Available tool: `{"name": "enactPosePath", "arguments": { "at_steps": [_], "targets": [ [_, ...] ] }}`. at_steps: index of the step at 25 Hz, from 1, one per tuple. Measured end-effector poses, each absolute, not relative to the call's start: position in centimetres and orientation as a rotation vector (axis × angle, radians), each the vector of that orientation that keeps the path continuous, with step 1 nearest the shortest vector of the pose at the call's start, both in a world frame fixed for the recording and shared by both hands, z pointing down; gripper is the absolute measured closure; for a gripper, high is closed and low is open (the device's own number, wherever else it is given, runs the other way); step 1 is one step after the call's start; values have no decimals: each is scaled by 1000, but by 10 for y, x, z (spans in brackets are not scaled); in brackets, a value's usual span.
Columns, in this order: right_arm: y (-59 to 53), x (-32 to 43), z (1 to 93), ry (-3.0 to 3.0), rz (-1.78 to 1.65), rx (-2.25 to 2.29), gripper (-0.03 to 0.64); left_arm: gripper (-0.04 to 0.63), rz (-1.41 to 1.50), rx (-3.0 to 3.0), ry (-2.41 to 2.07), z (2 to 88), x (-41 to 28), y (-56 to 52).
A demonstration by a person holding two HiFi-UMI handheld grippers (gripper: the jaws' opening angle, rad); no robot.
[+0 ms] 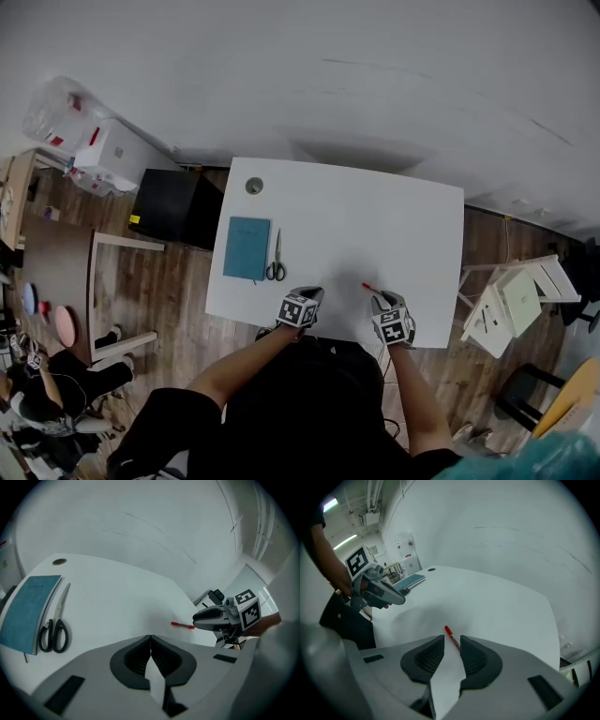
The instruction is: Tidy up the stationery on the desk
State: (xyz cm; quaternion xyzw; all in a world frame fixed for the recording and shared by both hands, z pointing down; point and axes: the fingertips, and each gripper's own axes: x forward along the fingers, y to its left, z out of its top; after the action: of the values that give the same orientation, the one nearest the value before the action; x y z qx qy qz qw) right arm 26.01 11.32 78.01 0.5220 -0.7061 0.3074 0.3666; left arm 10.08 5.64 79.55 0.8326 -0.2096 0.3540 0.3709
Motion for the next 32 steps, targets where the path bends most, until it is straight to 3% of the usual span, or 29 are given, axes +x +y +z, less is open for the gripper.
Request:
{"name": "enactPosePath", "arguments": {
  "at_steps": [16,32],
  "targets": [
    [128,275,830,-1764,642,848,520,581,842,2047,-663,798,111,65],
    [121,248,821,-1775,886,995,554,581,834,2039,-737,794,73,41]
  ]
}}
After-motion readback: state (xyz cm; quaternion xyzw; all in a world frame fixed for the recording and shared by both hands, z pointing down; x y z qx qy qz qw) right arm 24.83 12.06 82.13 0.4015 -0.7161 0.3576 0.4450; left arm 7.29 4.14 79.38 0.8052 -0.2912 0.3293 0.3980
